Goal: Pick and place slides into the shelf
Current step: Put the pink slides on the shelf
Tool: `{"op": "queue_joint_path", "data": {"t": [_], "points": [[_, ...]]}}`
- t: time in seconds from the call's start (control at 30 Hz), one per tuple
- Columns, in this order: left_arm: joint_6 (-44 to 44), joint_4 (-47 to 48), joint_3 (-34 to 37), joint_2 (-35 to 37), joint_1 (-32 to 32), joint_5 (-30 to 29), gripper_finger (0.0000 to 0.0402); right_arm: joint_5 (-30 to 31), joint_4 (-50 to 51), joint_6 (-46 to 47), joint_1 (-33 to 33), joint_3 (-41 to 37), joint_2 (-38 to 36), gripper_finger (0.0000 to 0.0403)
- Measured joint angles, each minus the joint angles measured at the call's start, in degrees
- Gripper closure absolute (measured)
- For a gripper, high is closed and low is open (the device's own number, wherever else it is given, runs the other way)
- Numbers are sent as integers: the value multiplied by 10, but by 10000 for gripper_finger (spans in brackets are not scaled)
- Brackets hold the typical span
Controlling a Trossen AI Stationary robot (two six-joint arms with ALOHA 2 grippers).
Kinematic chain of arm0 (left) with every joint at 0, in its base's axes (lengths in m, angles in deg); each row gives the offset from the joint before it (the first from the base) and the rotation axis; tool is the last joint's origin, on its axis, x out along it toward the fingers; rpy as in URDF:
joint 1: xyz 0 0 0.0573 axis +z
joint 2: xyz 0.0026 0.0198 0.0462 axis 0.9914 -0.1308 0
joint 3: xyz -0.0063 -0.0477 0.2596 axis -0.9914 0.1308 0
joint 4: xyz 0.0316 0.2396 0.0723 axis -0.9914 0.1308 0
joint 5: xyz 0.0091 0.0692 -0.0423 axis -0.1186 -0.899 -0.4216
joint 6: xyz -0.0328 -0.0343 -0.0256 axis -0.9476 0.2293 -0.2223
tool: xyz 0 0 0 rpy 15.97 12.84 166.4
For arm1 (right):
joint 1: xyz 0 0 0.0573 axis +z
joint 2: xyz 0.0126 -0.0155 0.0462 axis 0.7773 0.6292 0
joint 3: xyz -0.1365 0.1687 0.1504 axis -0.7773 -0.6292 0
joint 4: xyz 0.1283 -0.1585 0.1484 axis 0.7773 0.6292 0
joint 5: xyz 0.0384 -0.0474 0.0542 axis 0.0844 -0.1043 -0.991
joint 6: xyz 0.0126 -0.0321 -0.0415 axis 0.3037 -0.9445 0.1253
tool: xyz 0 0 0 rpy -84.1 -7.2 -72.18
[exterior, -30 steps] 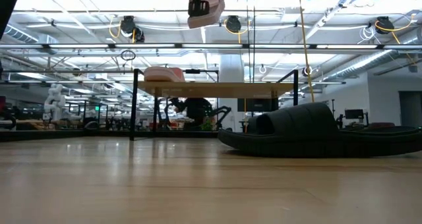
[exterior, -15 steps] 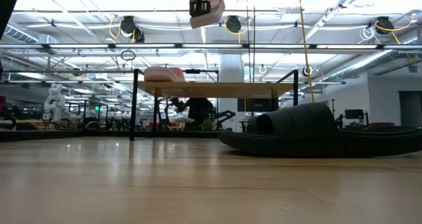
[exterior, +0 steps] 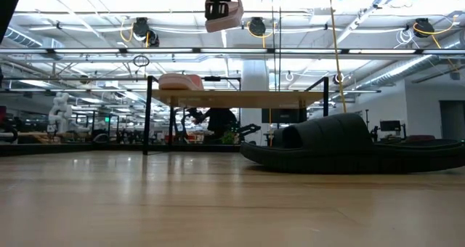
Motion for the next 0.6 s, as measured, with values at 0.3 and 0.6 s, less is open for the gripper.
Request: {"op": "queue_joint_path", "data": {"t": [0.3,0.6], "points": [[-35,24,0,0,0,-4,339,13,1,13,0,0,0,380],[-19,24,0,0,0,-29,339,13,2,15,0,0,0,380]]}}
